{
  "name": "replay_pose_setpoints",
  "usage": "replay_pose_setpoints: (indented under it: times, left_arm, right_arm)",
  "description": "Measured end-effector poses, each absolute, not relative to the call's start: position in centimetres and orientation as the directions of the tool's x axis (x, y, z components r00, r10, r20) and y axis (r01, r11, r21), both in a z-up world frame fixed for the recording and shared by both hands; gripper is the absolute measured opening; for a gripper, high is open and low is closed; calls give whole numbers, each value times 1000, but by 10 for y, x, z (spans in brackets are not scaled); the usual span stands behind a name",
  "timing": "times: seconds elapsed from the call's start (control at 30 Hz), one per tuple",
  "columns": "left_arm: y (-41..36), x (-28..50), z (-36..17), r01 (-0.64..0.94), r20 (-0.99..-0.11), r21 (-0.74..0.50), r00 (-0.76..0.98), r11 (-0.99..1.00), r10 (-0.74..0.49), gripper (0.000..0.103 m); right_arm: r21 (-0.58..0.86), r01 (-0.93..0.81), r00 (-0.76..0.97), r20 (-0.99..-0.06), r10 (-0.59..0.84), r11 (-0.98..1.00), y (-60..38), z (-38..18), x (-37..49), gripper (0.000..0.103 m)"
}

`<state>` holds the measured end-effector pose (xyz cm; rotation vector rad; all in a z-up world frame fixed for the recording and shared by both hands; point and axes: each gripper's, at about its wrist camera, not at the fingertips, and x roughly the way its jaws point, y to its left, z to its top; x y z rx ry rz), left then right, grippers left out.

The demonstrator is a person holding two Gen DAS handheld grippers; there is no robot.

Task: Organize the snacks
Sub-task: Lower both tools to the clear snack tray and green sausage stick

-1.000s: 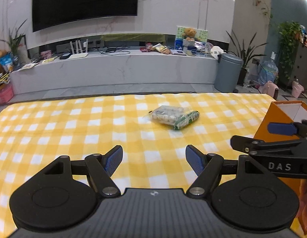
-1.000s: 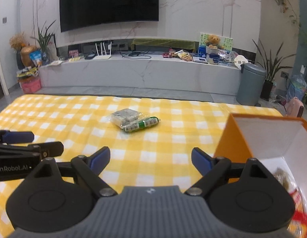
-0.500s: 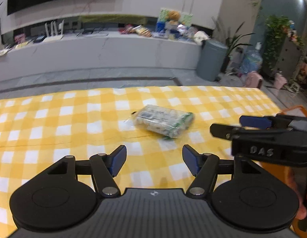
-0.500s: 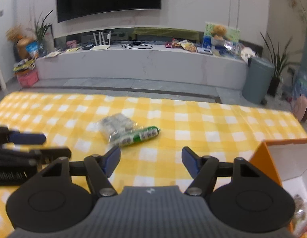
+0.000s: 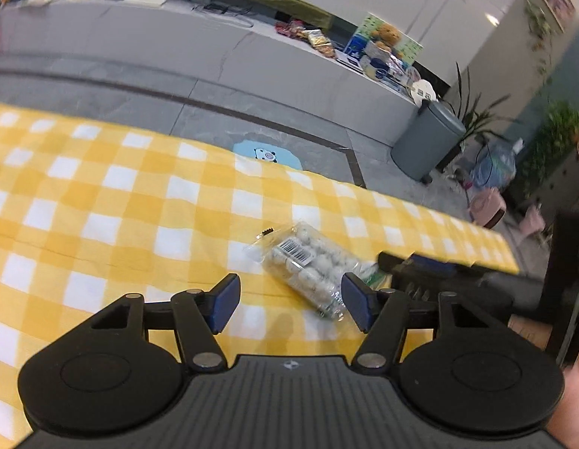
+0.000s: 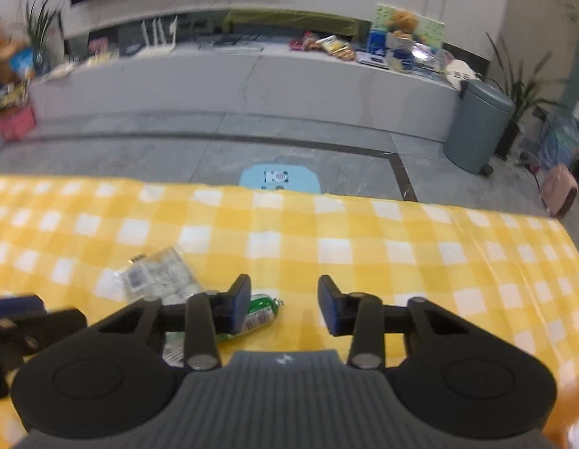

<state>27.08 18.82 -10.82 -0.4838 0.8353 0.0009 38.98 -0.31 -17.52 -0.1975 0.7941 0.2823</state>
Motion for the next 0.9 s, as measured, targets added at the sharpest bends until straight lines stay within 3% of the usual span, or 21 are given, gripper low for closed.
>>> replay_pose_setpoints:
  times: [0.23, 0.33, 0.67, 0.9]
  left_arm:
    - [208, 283, -123, -256, -742, -474, 631, 842, -226, 77]
    - [209, 283, -122, -269, -748, -456, 632, 848, -202, 84]
    - [164, 298, -124, -206, -802, -285, 586, 936, -115, 87]
    - [140, 303, -130, -202, -809, -143, 588, 969, 3, 84]
  right_arm:
    - [-41, -466, 620, -728, 293, 884, 16, -182, 362, 35]
    - [-26, -517, 612, -710, 348, 856, 22, -181, 350, 34]
    - [59, -293, 672, -697, 250, 954, -26, -190, 339, 38]
    - [88, -285, 660, -704, 262, 955, -37, -199, 335, 38]
